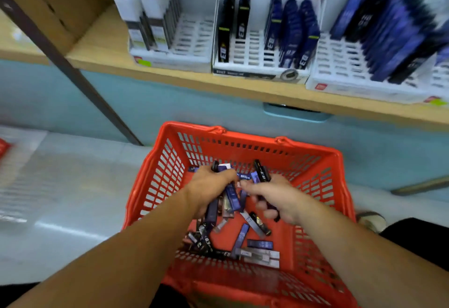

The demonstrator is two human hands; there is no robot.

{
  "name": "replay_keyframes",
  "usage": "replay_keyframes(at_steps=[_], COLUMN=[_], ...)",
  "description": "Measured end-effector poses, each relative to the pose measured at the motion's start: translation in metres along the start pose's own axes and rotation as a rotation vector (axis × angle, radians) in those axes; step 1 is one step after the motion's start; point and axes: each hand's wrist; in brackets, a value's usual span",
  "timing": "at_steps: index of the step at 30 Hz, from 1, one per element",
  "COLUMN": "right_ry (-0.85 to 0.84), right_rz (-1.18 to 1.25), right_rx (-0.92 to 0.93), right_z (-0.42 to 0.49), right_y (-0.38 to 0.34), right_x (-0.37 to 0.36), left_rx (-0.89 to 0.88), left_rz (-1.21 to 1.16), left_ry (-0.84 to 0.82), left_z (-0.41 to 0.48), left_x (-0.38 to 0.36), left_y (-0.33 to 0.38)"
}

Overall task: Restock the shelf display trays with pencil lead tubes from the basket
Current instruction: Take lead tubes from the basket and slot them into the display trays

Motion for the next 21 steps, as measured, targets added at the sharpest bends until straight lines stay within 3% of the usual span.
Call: replay_keyframes(at_steps=[3,6,12,21], right_ry=[-0.066,-0.013,-0.048,-0.004], right_rz=[-0.048,-0.109,-0.183,-0.064], right_rx=[0.121,0.223,0.324,0.471], right_z=[-0.042,-0.080,-0.158,-0.176], right_y=[-0.041,-0.080,-0.147,-0.173], right_x=[-0.008,-0.014,-0.017,-0.002], left_rx=[-0.070,-0.119,-0.173,-0.345], left_rz=[-0.054,-0.132,-0.265,-0.313], left_ry=[-0.024,-0.049,-0.154,-0.116], left_z=[-0.032,-0.061,-0.111,-0.122], left_x=[0.007,0.015,0.030,0.029], left_y=[0.037,0.072,0.138,0.176])
Point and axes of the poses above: each hand's wrist, its own z-axis towards the middle knuckle, its own x-axis out of the back of the hand, y = z × x, and after that the axes turned 1 degree about -x, right-handed
